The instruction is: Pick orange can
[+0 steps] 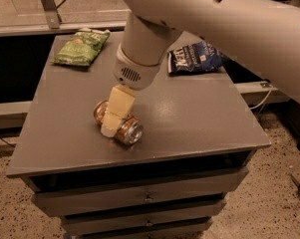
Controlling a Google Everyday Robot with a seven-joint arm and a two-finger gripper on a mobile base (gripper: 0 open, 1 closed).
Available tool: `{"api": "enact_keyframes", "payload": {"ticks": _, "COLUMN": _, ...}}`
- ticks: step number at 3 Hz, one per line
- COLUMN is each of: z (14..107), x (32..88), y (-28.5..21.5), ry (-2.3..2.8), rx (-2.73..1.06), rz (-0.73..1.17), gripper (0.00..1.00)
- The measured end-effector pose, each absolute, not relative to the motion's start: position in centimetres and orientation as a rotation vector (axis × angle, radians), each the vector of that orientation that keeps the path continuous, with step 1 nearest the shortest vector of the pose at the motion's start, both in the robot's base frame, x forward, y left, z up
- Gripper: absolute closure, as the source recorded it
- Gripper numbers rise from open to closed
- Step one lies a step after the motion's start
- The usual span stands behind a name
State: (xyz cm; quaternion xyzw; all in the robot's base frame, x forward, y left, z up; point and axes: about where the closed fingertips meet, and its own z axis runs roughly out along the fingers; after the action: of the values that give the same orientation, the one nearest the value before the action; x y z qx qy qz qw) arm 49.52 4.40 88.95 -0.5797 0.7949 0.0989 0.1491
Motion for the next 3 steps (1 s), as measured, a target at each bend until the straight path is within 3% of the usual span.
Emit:
{"api": "enact_keyframes", "payload": {"ticks": 1, "z": 86.5, "x": 50.0, "y": 6.7, "ry": 2.375, "rx": -1.596, "rz": 0.269, "gripper": 0.00}}
{"api": "enact_keyframes", "payload": {"ticks": 2, "z": 83.9, "x": 50.4, "y": 7.8, "ry": 2.462, "rx": -1.534, "rz": 0.231, "gripper": 0.12}}
{"api": "enact_keyframes", "payload": {"ticks": 3, "z": 82.8, "x": 50.9, "y": 8.5, "ry": 2.497, "rx": -1.482, "rz": 0.213, "gripper": 0.30}}
